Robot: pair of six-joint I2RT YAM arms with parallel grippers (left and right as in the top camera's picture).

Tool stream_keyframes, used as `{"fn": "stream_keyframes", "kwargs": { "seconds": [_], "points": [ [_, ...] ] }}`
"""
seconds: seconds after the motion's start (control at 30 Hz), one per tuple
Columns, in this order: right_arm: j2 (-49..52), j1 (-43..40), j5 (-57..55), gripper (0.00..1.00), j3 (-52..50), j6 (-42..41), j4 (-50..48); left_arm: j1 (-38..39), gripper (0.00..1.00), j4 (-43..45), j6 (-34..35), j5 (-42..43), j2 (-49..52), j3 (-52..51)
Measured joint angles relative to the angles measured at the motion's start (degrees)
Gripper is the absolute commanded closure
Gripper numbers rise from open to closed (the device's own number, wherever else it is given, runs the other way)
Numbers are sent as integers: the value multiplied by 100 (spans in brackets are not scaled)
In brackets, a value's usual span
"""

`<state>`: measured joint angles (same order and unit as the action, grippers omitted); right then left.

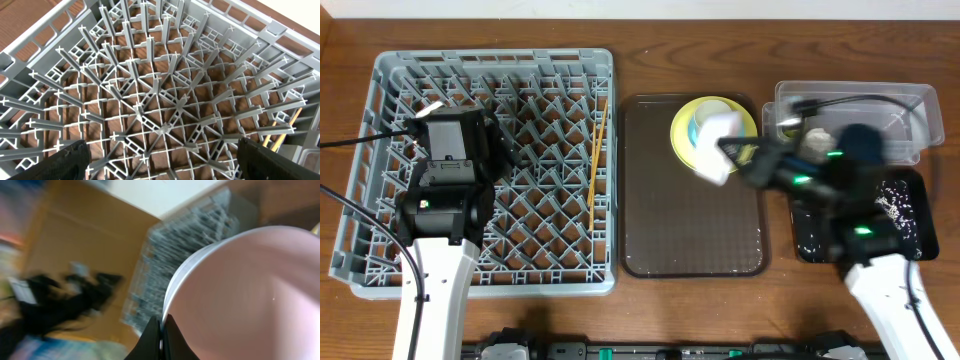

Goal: Sort waste into correct bins and load items into the dishwasher rack
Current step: 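Carry the empty white bowl left and lower it onto the brown tray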

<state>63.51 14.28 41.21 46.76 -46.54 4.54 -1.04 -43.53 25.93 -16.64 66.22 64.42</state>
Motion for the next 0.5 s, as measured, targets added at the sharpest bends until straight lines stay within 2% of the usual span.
{"fn": "stream_keyframes", "kwargs": {
  "seconds": [0.23, 0.37, 0.5],
  "points": [
    [1001, 1941, -2391, 99, 0, 1285, 516, 0, 5, 0, 0, 0, 0, 0],
    [1672, 2487, -3261, 99, 0, 1580, 595, 0, 5, -2, 0, 0, 0, 0],
    [2138, 2780, -3637, 99, 0, 1705, 636, 0, 5, 0, 0, 0, 0, 0]
  ]
}}
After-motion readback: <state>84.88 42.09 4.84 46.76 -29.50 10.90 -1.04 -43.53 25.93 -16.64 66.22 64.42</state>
